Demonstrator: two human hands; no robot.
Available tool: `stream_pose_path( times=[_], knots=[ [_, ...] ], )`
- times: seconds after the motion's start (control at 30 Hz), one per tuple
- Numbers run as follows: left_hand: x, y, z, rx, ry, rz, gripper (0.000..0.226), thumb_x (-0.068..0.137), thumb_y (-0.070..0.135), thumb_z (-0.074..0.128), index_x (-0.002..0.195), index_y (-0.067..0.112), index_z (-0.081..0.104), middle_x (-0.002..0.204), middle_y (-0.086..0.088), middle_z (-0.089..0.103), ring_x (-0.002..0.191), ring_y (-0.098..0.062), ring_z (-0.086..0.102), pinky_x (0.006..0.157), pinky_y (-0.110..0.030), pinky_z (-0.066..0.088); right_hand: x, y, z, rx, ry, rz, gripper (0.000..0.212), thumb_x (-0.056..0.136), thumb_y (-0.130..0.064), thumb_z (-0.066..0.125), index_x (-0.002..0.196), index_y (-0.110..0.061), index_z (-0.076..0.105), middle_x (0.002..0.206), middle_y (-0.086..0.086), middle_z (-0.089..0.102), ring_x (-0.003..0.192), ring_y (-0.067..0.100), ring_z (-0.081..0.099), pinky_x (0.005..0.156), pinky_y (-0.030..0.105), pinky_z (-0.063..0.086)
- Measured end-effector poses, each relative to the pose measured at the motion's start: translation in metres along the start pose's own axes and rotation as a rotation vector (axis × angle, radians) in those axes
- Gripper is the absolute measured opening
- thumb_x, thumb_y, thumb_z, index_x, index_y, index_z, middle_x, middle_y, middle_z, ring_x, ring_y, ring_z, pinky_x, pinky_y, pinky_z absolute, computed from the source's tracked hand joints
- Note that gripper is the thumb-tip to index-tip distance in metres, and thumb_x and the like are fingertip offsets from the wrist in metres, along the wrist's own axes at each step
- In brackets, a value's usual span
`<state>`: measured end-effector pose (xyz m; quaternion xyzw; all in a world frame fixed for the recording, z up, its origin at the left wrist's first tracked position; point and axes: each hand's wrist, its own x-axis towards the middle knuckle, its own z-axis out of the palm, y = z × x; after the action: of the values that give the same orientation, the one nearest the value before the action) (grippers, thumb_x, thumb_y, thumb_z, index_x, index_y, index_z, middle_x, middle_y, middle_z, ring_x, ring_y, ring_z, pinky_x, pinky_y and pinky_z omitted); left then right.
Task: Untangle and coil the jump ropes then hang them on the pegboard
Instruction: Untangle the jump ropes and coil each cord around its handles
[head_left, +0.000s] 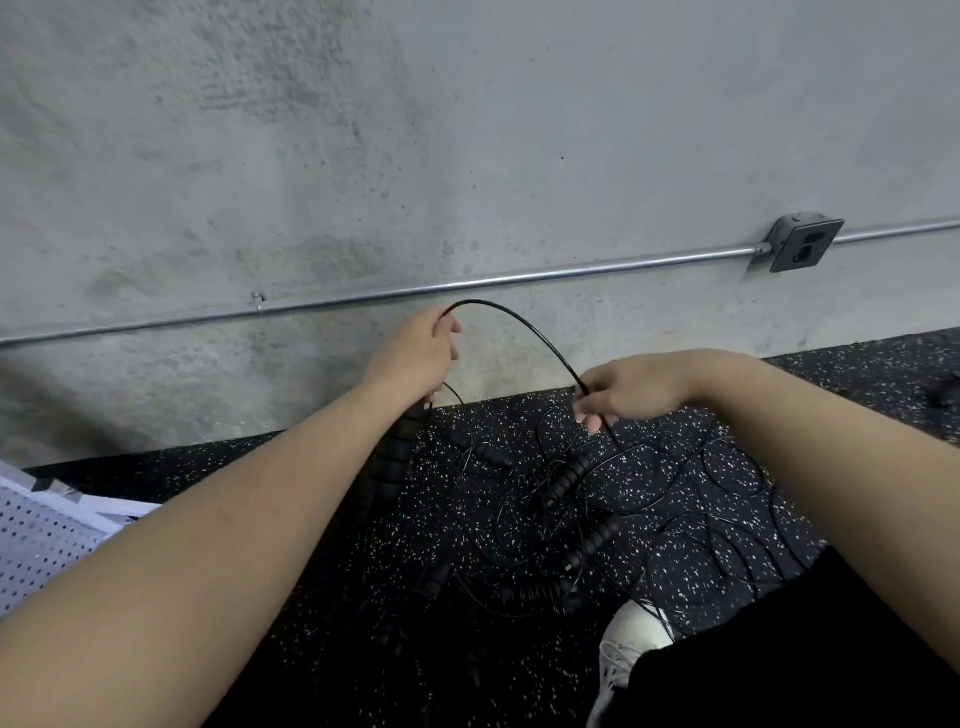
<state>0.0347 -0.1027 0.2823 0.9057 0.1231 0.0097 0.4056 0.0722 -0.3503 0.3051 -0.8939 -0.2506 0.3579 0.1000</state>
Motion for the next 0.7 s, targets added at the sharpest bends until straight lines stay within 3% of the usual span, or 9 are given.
stream_pose_path(
  times=[0.07, 0.13, 0.2, 0.27, 0.37, 0.47, 0.53, 0.63, 0.7],
  knots=[
    [0.003, -0.005, 0.000, 0.010, -0.049, -0.071, 0.026, 0.111, 0.029, 0.035, 0.120, 0.017, 0.056, 0.090, 0.000, 0.060, 0.047, -0.016, 0.053, 0.046, -0.027, 0.045, 0.002, 0.003, 0.000, 0.082, -0.003, 0.018, 0.025, 0.109, -0.030, 0.040, 0.116, -0.019, 0.062, 0.103, -0.002, 0.074, 0.103, 0.020, 0.068, 0.106, 0.042, 0.046],
    [0.001, -0.008, 0.001, 0.055, -0.081, -0.087, 0.035, 0.108, 0.030, 0.043, 0.141, 0.019, 0.048, 0.092, -0.003, 0.061, 0.045, -0.018, 0.057, 0.047, -0.027, 0.046, 0.002, 0.003, 0.000, 0.234, 0.045, -0.006, 0.024, 0.110, -0.025, 0.040, 0.111, -0.019, 0.063, 0.097, 0.003, 0.076, 0.097, 0.024, 0.072, 0.098, 0.041, 0.054],
    [-0.004, -0.002, 0.003, 0.185, -0.054, -0.051, 0.049, 0.103, 0.032, 0.052, 0.149, 0.024, 0.034, 0.120, -0.012, 0.057, 0.050, -0.018, 0.061, 0.055, -0.031, 0.052, -0.001, 0.000, -0.002, 0.341, 0.107, -0.054, 0.022, 0.109, -0.025, 0.041, 0.111, -0.020, 0.062, 0.092, 0.004, 0.077, 0.084, 0.017, 0.073, 0.083, 0.033, 0.059],
    [-0.013, 0.009, 0.006, 0.267, 0.018, 0.040, 0.037, 0.100, 0.030, 0.054, 0.133, 0.020, 0.041, 0.131, -0.008, 0.047, 0.058, -0.016, 0.059, 0.064, -0.037, 0.055, -0.004, -0.005, -0.004, 0.378, 0.195, -0.095, 0.020, 0.109, -0.027, 0.043, 0.113, -0.022, 0.062, 0.091, 0.004, 0.078, 0.069, 0.008, 0.070, 0.065, 0.021, 0.054],
    [-0.028, 0.025, 0.021, 0.243, -0.063, 0.142, 0.016, 0.102, 0.033, 0.048, 0.104, 0.018, 0.054, 0.109, -0.002, 0.060, 0.072, -0.016, 0.059, 0.070, -0.042, 0.058, -0.002, -0.008, -0.009, 0.623, 0.311, -0.119, 0.019, 0.108, -0.025, 0.047, 0.113, -0.015, 0.063, 0.085, 0.008, 0.077, 0.070, 0.023, 0.072, 0.063, 0.030, 0.062],
    [-0.035, 0.027, 0.040, 0.274, -0.127, 0.210, 0.022, 0.103, 0.037, 0.045, 0.114, 0.026, 0.061, 0.122, 0.008, 0.048, 0.097, -0.010, 0.056, 0.079, -0.030, 0.044, -0.001, -0.006, -0.015, 0.834, 0.438, -0.127, 0.018, 0.106, -0.023, 0.050, 0.106, -0.013, 0.065, 0.075, 0.006, 0.074, 0.067, 0.028, 0.070, 0.059, 0.034, 0.062],
    [-0.037, 0.031, 0.045, 0.175, -0.156, 0.247, 0.027, 0.104, 0.039, 0.045, 0.121, 0.029, 0.064, 0.121, 0.008, 0.048, 0.088, -0.004, 0.058, 0.075, -0.027, 0.043, -0.002, -0.006, -0.018, 0.943, 0.469, -0.136, 0.016, 0.105, -0.022, 0.051, 0.103, -0.013, 0.064, 0.072, 0.006, 0.071, 0.065, 0.027, 0.069, 0.055, 0.032, 0.060],
    [-0.042, 0.034, 0.053, 0.038, -0.358, 0.276, 0.027, 0.105, 0.038, 0.048, 0.125, 0.026, 0.063, 0.110, 0.003, 0.058, 0.053, -0.001, 0.056, 0.053, -0.019, 0.044, -0.003, -0.006, -0.019, 1.100, 0.458, -0.151, 0.017, 0.104, -0.020, 0.049, 0.100, -0.013, 0.063, 0.074, 0.006, 0.068, 0.067, 0.028, 0.066, 0.054, 0.031, 0.058],
    [-0.047, 0.033, 0.061, 0.010, -0.467, 0.313, 0.021, 0.105, 0.035, 0.053, 0.120, 0.027, 0.065, 0.100, 0.003, 0.058, 0.050, -0.004, 0.053, 0.047, -0.024, 0.047, -0.003, -0.007, -0.020, 1.177, 0.441, -0.153, 0.017, 0.105, -0.020, 0.047, 0.100, -0.013, 0.062, 0.072, 0.004, 0.067, 0.067, 0.026, 0.066, 0.055, 0.031, 0.058]
  ],
)
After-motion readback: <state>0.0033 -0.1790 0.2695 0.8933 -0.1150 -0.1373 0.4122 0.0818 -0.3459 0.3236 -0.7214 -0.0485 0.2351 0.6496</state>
